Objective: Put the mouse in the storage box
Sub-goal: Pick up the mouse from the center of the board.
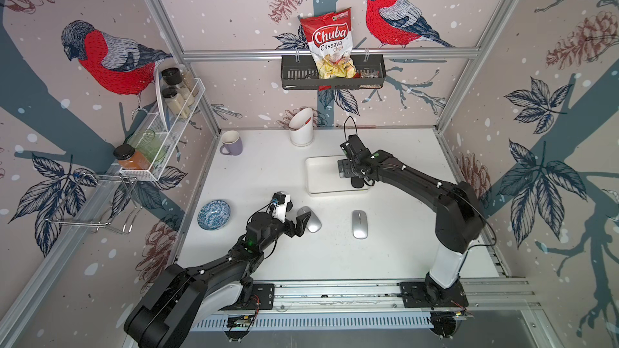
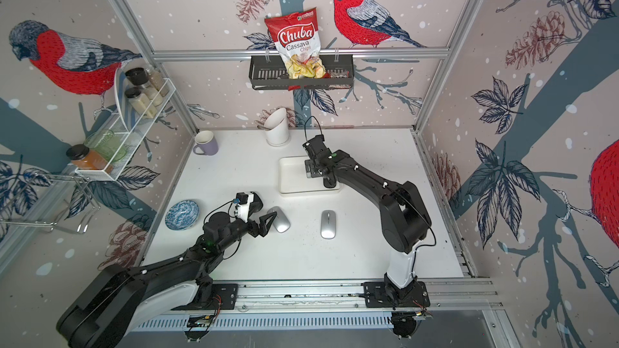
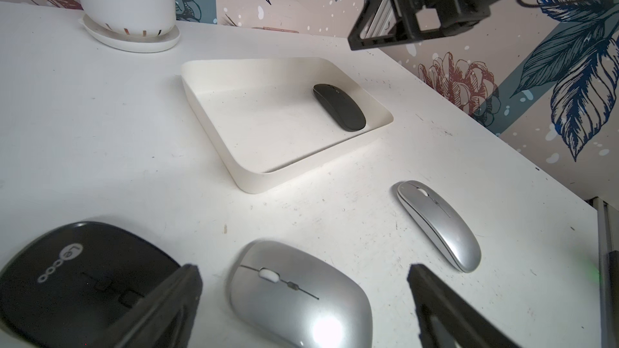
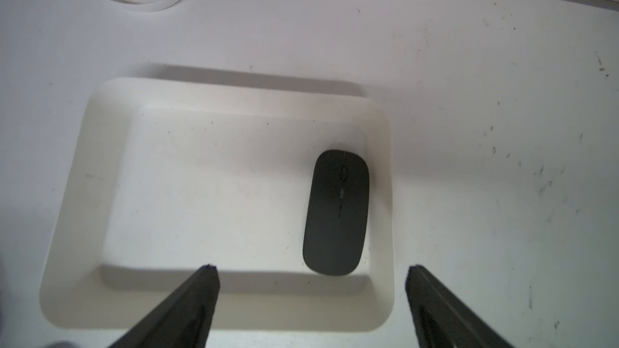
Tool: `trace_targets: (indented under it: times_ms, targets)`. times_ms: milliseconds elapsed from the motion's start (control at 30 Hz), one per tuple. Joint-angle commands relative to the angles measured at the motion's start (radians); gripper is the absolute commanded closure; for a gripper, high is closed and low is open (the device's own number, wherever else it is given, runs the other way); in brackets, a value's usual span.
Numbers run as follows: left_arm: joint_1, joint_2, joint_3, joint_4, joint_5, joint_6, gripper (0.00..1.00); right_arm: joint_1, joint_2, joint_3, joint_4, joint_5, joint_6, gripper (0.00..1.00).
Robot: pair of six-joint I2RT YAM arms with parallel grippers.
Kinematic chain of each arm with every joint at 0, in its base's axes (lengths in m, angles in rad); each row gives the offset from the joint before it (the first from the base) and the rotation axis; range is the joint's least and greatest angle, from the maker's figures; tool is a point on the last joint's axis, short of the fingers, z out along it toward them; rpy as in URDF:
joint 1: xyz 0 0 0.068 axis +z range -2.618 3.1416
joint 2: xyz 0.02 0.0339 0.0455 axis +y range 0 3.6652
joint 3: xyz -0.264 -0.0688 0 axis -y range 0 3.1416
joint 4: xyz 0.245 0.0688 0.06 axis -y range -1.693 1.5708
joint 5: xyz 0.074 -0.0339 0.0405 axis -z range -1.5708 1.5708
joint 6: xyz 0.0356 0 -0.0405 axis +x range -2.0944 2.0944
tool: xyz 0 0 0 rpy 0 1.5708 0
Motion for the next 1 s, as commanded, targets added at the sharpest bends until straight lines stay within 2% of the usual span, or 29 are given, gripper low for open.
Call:
trace_targets:
  times_ms: [0,133,333,500,633,967]
  targets:
    - [-0.001,-0.017,-0.016,0.049,-0.029,-0.007,0.01,0.031,-0.105,-0.151,0.061,-0.077,0.105,0.07]
    - [-0.001,-0.048,-0.040,0.072,-0.015,0.005,0.01,0.098,-0.241,-0.354,0.079,-0.101,0.247,0.00]
    - [-0.002,-0.084,-0.065,0.100,0.054,0.057,0.01,0.189,-0.300,-0.488,0.052,-0.168,0.407,0.00]
    - [-0.004,-0.104,-0.099,0.163,0.111,0.110,0.01,0.190,-0.273,-0.522,0.043,-0.166,0.474,0.00]
    - [-0.004,-0.116,-0.116,0.192,0.110,0.126,0.01,0.188,-0.212,-0.516,0.055,-0.166,0.478,0.02]
    - [-0.006,-0.065,-0.086,0.168,0.127,0.124,0.01,0.190,-0.084,-0.459,0.075,-0.201,0.462,0.14]
